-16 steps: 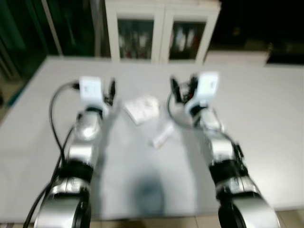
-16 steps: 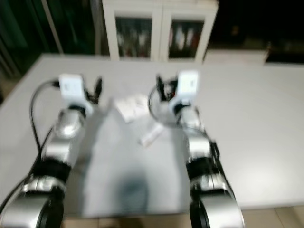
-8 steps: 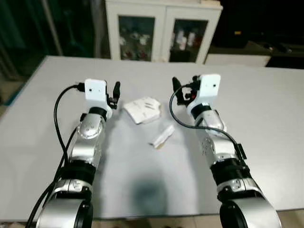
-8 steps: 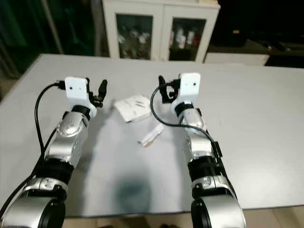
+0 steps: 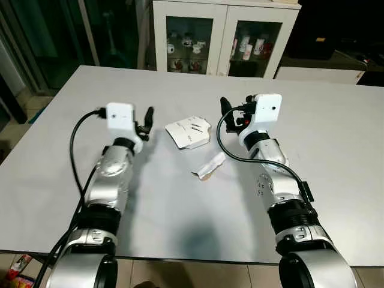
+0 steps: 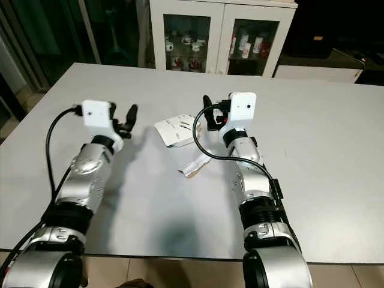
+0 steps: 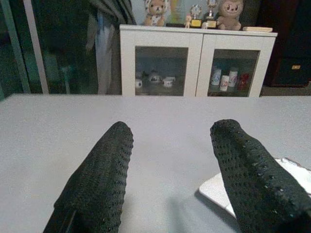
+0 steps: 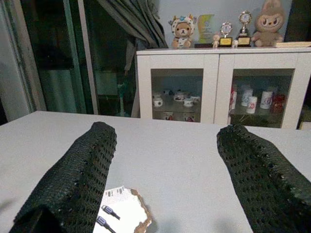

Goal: Picking trash to rubbish bin

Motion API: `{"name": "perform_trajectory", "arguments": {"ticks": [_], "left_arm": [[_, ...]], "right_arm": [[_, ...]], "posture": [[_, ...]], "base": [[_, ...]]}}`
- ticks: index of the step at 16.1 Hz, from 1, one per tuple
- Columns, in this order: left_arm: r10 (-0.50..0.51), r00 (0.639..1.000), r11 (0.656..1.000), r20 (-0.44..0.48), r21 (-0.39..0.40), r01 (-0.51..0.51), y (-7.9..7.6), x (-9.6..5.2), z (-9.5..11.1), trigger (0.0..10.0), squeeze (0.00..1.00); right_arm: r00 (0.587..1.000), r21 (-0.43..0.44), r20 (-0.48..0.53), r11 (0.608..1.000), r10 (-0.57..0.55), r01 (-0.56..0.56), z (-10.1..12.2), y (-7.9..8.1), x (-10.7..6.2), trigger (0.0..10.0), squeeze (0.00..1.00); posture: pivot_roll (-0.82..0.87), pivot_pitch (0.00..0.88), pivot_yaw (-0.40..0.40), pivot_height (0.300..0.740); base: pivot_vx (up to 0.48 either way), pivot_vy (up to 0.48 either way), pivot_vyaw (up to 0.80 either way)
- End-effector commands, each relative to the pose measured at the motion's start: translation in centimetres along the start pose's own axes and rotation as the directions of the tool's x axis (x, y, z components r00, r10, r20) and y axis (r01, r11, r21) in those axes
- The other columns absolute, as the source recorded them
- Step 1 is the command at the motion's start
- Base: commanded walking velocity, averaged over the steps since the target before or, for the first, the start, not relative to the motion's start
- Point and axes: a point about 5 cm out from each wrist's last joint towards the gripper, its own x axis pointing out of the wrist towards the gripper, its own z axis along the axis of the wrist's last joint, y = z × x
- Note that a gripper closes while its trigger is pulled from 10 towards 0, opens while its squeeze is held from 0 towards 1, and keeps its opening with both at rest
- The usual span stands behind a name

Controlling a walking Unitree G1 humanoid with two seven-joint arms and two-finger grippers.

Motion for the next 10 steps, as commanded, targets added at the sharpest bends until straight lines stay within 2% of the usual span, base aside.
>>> {"name": "perform_trajectory", "arguments": {"ticks": [1, 2, 3, 5, 6, 8, 10], "left_arm": [[0.002, 1.0, 1.0, -0.022, -0.022, -0.003, 1.1, -0.1, -0.1, 10.0, 0.0], [-0.017, 0.998, 0.995, -0.063, -0.098, 0.01, 1.8, -0.3, -0.7, 10.0, 0.0], [-0.027, 0.997, 0.992, -0.076, -0.124, 0.017, 2.0, -0.4, -0.9, 10.0, 0.0], [-0.102, 0.987, 0.97, -0.124, -0.231, 0.071, 1.9, -0.6, -1.7, 10.0, 0.0], [-0.229, 0.963, 0.929, -0.143, -0.328, 0.173, 2.0, -1.1, -2.3, 10.0, 0.0], [-0.307, 0.941, 0.879, -0.145, -0.422, 0.221, 2.8, -1.6, -2.6, 10.0, 0.0], [-0.408, 0.899, 0.853, -0.159, -0.417, 0.313, 2.6, -1.9, -2.7, 10.0, 0.0]], "right_arm": [[1.0, -0.001, 0.004, 1.0, -0.001, 0.001, 0.2, -0.1, 0.0, 10.0, 0.0], [1.0, 0.0, 0.001, 1.0, 0.003, -0.003, 0.1, 0.0, 0.0, 10.0, 0.0], [1.0, 0.001, 0.0, 1.0, 0.004, -0.004, 0.0, 0.1, 0.0, 10.0, 0.0], [1.0, 0.003, -0.001, 1.0, 0.011, -0.011, 0.0, 0.3, 0.0, 10.0, 0.0], [1.0, 0.003, -0.003, 1.0, 0.017, -0.017, -0.1, 0.4, 0.0, 10.0, 0.0], [1.0, 0.005, -0.004, 1.0, 0.021, -0.02, -0.2, 0.5, -0.1, 10.0, 0.0], [1.0, 0.006, -0.006, 1.0, 0.026, -0.026, -0.3, 0.6, -0.1, 10.0, 0.0]], "posture": [[0.03, 0.0, -0.036, 0.74], [0.04, 0.0, -0.035, 0.74], [0.04, 0.0, -0.035, 0.74], [0.04, 0.0, -0.034, 0.74], [0.04, 0.0, -0.032, 0.74], [0.04, 0.0, -0.029, 0.74], [0.04, 0.0, -0.025, 0.74]], "base": [[0.0, 0.0, 0.0], [0.0, 0.0, 0.0], [0.0, 0.0, 0.0], [0.0, 0.0, 0.0], [0.0, 0.0, 0.0], [0.0, 0.0, 0.0], [0.0, 0.0, 0.0]]}}
